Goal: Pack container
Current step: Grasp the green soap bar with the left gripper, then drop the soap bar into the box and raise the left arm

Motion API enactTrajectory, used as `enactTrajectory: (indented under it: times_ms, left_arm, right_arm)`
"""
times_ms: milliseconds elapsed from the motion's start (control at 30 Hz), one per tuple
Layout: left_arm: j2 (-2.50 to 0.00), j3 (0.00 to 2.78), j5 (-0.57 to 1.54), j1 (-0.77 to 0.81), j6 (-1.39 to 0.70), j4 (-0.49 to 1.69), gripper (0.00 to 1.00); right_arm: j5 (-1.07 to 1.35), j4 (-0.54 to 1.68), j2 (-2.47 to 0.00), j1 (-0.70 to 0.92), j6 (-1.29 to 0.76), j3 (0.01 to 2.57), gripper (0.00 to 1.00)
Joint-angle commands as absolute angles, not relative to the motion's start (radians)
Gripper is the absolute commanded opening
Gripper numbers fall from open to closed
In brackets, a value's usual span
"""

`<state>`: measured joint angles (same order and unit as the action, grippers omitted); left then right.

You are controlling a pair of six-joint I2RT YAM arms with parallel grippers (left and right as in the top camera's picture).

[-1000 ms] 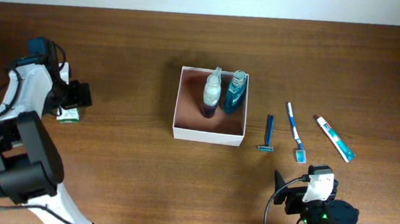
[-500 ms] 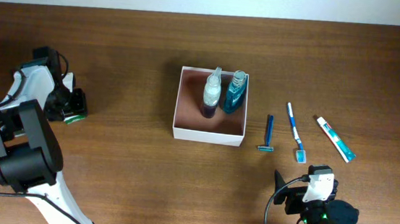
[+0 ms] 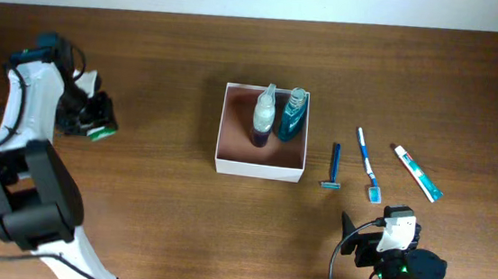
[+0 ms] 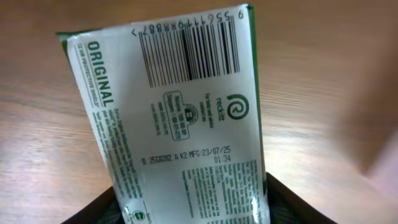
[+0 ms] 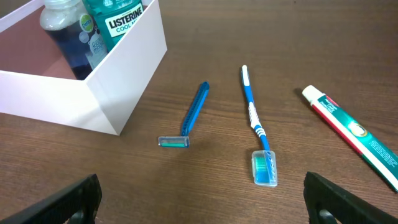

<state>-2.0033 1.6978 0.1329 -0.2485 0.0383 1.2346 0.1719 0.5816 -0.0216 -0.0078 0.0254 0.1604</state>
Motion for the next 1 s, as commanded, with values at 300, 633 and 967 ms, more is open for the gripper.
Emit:
enactTrajectory:
  times_ms: [300,633,967]
  left_arm:
    - [-1.785,1.748,0.149,0.207,0.007,1.240,0.30]
    - [-1.959,1.746,0.115,0.391,-0.095,1.061,0.31]
    - [-2.077,1.746,0.139,0.396,-0.124,0.973,0.56]
  right_arm:
    - [0.181,0.582,-0.015,-0.014,0.017,0.154,0.99]
    - [0.181,0.582,-0.015,-0.014,0.017,0.154,0.99]
    - [0.181,0.582,-0.015,-0.014,0.017,0.154,0.99]
